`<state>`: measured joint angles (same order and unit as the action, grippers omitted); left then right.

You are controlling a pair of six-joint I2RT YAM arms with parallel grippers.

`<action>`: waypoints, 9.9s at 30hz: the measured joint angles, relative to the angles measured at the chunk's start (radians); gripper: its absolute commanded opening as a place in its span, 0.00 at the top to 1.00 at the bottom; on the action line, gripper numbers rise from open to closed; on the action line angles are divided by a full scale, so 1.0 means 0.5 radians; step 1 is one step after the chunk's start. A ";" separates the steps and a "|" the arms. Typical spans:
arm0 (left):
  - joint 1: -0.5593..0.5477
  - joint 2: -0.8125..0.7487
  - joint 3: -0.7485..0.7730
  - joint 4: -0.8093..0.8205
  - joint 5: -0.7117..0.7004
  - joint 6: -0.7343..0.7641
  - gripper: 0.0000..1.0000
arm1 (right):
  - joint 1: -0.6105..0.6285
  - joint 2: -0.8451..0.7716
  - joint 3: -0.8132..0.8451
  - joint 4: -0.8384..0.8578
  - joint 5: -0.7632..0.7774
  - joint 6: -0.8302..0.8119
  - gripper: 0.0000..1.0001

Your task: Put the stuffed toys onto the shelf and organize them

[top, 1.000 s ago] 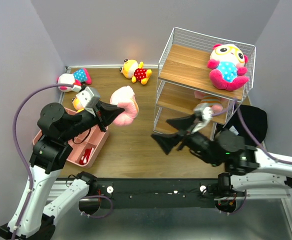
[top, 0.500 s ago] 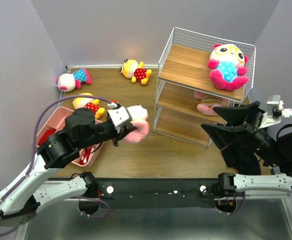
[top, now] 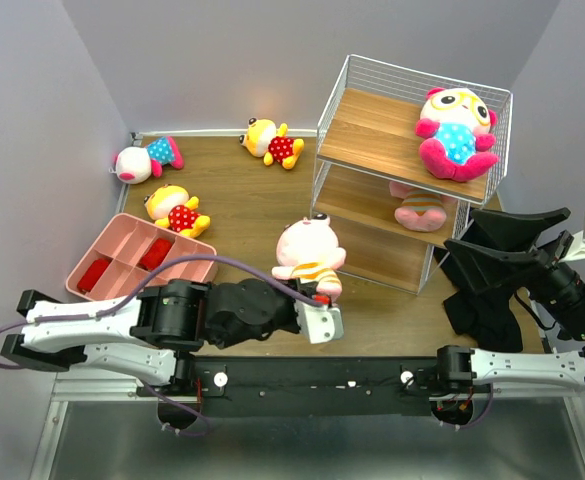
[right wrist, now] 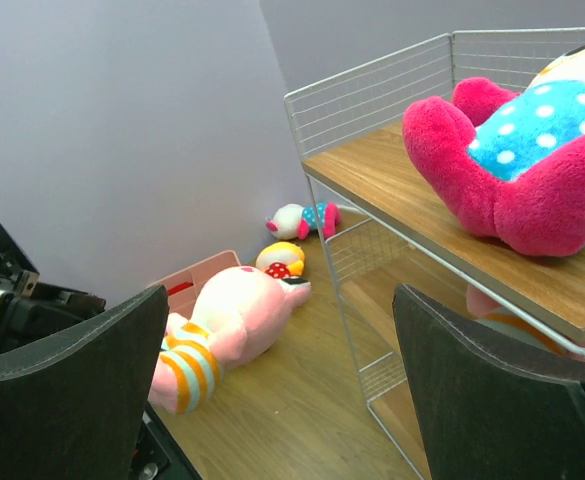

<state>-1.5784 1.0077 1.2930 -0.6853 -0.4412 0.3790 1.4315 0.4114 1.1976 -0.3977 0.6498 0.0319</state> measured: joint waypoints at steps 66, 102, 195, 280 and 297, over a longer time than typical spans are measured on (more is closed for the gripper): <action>1.094 0.929 0.215 0.835 1.091 1.427 0.94 | 0.000 -0.237 -0.254 0.119 -0.035 0.002 0.00; 1.110 0.780 -0.053 1.265 0.864 1.485 0.19 | 0.000 -0.297 -0.281 0.117 -0.031 0.003 0.00; 2.944 1.573 0.387 0.011 0.116 -2.004 1.00 | 0.001 0.711 -0.038 -0.185 -0.385 0.564 0.06; 0.435 1.599 -0.050 1.147 -0.465 -1.911 0.99 | 0.001 -0.091 -0.324 0.091 -0.343 0.539 0.09; 0.471 1.755 -0.028 1.428 -0.584 -1.783 0.42 | 0.001 -0.092 -0.324 0.093 -0.329 0.526 0.09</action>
<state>-1.3430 1.8851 1.2789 0.0288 -0.7330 -0.5125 1.4319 0.3653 1.0355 -0.3511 0.4854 0.2947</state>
